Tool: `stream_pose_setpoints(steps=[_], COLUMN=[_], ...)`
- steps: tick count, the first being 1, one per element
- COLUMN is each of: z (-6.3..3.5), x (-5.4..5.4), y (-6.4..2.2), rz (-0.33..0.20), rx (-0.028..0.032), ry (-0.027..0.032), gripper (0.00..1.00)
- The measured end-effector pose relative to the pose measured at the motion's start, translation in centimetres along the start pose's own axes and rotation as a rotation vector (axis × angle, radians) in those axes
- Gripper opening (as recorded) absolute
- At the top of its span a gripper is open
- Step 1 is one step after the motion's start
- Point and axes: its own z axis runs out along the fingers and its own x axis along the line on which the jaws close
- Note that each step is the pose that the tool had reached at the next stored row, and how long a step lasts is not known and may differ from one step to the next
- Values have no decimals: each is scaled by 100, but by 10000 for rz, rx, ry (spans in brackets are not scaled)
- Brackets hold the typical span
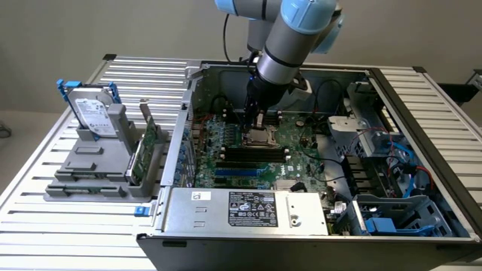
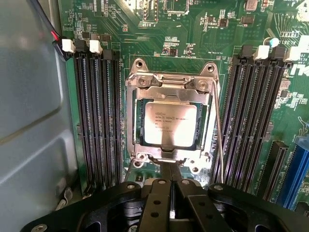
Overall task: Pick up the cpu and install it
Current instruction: 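Close the cpu cover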
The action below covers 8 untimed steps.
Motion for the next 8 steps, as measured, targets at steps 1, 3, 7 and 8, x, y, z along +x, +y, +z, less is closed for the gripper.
stream_pose_setpoints(steps=[1,3,7,8], z=[2,10,26,29], x=[0,4,15,19], y=[1,4,9,11], rz=[0,-4,-16,-19], rx=[0,-1,-4,-4], ry=[4,25,76,87], gripper=[11,11,11,11])
